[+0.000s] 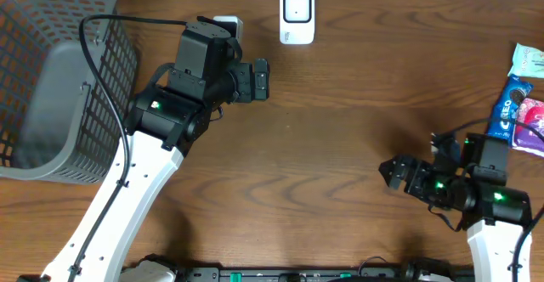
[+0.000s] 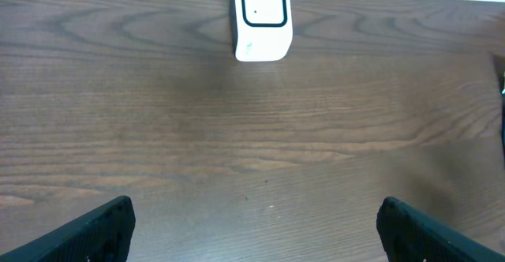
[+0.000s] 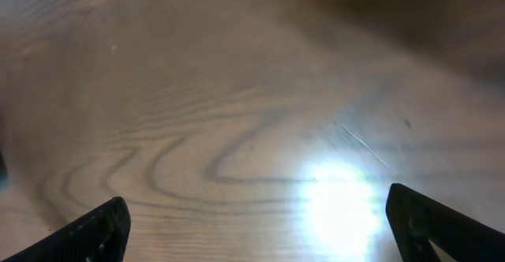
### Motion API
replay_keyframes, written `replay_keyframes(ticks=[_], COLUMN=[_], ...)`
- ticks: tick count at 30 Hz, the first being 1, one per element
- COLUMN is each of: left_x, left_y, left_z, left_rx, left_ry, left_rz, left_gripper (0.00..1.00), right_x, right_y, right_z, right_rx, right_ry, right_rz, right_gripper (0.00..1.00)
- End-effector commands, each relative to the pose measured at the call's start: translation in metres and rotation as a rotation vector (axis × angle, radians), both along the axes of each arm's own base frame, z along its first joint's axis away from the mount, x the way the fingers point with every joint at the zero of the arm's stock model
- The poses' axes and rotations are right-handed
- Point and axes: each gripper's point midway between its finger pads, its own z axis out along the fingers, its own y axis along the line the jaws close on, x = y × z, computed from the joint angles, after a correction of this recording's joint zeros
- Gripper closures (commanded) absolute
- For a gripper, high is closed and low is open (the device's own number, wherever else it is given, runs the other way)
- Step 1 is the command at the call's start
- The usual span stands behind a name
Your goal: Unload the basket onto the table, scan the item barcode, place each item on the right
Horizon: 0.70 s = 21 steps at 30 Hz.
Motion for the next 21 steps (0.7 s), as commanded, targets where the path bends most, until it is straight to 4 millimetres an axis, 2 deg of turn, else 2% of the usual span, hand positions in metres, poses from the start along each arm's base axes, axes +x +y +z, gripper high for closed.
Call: replay_keyframes(ticks=[1,5,12,17,21], left_x=[0.003,0.003,0.003,0.003,0.003], left_y=[0.002,0.002,0.002,0.002,0.002], left_z=[0.007,0.007,0.007,0.007,0.007], left_rx=[-0.002,-0.001,-0.001,-0.001,-0.001], left_ry=[-0.015,-0.015,-0.015,-0.015,-0.015], left_rz=[0.016,0.016,0.016,0.016,0.016], left_gripper=[0.02,0.02,0.02,0.02,0.02], right_x=[0.002,0.004,-0.007,-0.002,-0.005], right_y=[0.018,0.035,0.047,0.057,0.057], right_z=[0.005,0.015,0.006,0.032,0.036], right_rx=[-0.044,-0.088,-0.104,-0.099,-0.118], right_ry=[-0.107,-0.3,-0.526,-0.794,-0.911], right_rz=[0.154,0.276,0.327,0.366,0.362], right_gripper=[0.01,0.01,0.01,0.01,0.01])
